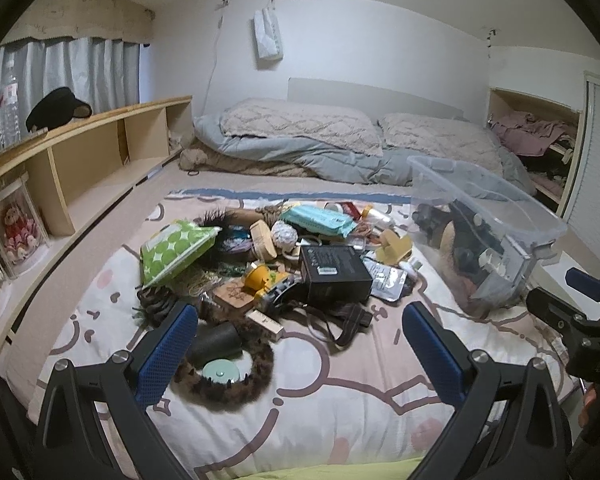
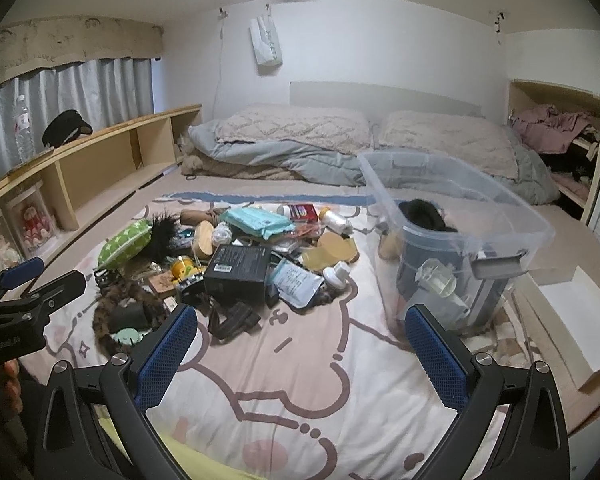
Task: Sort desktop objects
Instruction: 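Move both tools toward the cluttered items on the bed, then reach right tool toward yellow headlamp while left tool approaches brown furry ring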
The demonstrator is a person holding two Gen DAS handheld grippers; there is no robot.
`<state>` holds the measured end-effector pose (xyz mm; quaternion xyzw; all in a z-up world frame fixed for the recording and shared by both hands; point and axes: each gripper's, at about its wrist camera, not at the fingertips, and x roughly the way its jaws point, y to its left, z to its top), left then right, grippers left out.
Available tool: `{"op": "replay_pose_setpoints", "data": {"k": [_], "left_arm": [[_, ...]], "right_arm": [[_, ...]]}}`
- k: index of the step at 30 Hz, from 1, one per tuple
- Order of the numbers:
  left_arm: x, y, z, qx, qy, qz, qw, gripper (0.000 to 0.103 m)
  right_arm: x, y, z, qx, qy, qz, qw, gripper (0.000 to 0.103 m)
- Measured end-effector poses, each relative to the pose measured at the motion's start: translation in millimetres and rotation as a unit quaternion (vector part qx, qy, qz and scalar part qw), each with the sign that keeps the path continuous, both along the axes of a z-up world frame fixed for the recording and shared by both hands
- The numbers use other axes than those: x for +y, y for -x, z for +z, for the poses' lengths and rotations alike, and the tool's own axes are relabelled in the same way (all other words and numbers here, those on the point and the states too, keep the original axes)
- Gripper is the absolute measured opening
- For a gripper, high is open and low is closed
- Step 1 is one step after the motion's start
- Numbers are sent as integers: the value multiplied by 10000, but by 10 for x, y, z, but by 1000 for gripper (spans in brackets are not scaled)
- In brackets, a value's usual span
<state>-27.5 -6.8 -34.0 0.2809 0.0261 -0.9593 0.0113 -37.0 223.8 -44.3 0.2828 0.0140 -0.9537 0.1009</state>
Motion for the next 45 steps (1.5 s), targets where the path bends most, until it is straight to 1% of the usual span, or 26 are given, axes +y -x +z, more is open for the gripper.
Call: {"op": "replay_pose_setpoints", "data": {"k": [9,12,20,24,28,30,36,40,43,45], "left_arm": [[-101,181,-262,-298,-112,133,9994,103],[-143,247,-349,-407,-96,180,9990,103],[-331,363,-548,-676,-183,442,9966,103],[-419,425,-636,-839,-181,548,9948,103],[-541,540,-665,-953,-294,610,9931,103],[-595,603,-648,-963,-279,661,9928,103],[-786,793,-553,-875,-289,857,9920,103],[-906,904,-567,-879,-279,1028,9904,103],[-989,948,-670,-1049,-325,1197,9867,103],[-1021,971,-783,-1248,-357,1273,9833,103]], "right_arm": [[-49,189,-287,-393,-30,38,9992,103],[-67,258,-376,-535,-27,52,9986,103],[-138,413,-561,-803,-5,106,9967,103],[-219,504,-677,-954,-69,189,9952,103],[-295,605,-803,-1132,-50,305,9931,103],[-341,665,-866,-1249,-61,409,9913,103],[-463,850,-1026,-1452,-104,565,9877,103],[-512,1007,-1140,-1607,-38,592,9852,103],[-539,1156,-1238,-1730,44,581,9832,103],[-561,1266,-1307,-1804,59,591,9818,103]]}}
